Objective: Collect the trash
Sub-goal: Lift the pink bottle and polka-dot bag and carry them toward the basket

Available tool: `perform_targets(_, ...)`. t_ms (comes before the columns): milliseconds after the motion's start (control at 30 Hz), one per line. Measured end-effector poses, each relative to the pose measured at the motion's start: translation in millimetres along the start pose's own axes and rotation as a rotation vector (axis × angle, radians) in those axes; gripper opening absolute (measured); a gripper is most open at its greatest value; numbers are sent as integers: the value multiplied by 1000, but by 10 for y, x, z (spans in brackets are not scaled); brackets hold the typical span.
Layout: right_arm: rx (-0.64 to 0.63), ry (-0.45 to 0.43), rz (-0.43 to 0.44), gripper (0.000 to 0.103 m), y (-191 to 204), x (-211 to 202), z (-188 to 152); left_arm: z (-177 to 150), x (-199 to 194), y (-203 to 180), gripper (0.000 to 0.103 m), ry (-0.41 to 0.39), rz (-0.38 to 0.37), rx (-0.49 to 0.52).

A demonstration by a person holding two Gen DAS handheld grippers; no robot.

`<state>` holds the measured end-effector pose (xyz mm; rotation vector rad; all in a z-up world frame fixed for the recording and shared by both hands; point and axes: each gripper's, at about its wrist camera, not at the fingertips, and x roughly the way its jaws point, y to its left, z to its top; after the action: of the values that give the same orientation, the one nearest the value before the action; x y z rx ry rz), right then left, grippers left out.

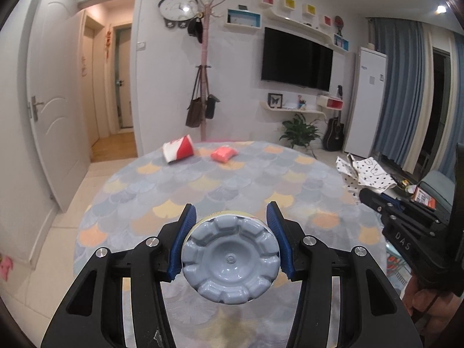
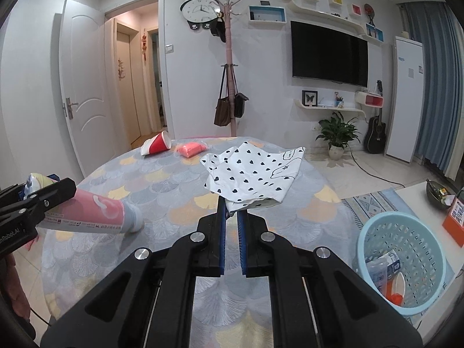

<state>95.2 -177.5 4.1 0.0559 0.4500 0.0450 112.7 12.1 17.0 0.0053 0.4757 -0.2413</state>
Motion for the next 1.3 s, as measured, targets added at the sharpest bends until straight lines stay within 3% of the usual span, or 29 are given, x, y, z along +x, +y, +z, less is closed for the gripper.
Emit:
perform_targets(467, 63, -4, -41, 6, -410, -58, -77, 166, 62, -464, 49, -20, -79, 69)
perform_targets(1300, 245, -38, -195, 6, -1606, -308, -353, 433, 216, -1565, 49, -51, -247, 187)
